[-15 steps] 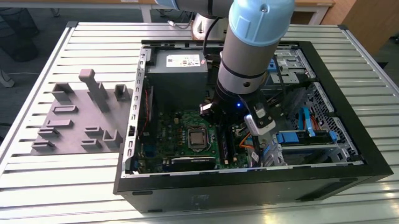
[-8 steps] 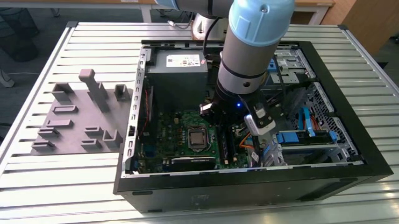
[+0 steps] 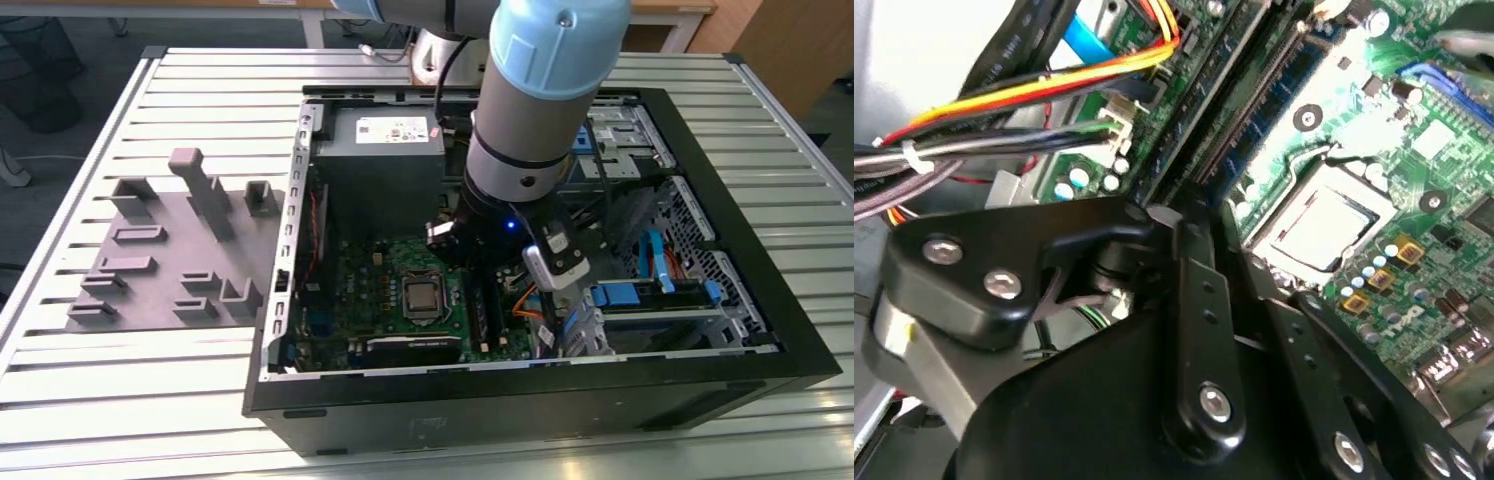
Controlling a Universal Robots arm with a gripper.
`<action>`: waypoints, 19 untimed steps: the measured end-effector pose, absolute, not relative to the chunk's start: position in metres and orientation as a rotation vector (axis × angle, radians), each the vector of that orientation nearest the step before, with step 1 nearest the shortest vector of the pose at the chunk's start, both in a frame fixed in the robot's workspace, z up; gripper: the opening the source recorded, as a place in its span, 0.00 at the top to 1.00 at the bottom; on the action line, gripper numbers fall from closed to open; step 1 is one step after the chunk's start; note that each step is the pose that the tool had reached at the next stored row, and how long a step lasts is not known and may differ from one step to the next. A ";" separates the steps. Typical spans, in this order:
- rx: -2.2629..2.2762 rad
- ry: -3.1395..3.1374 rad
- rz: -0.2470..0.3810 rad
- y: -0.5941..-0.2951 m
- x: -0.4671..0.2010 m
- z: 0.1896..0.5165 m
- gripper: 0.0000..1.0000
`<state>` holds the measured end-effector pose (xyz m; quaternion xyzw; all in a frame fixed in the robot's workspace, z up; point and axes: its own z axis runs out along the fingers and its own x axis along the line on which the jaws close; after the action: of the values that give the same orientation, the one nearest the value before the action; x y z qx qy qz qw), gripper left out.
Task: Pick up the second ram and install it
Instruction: 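Press down the second ram until it locks into place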
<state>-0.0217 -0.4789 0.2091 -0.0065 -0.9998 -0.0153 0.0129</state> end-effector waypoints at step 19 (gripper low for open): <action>-0.020 -3.115 -0.048 -0.479 -0.022 0.243 0.74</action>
<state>-0.0216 -0.4789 0.2426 -0.0065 -0.9998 -0.0153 0.0129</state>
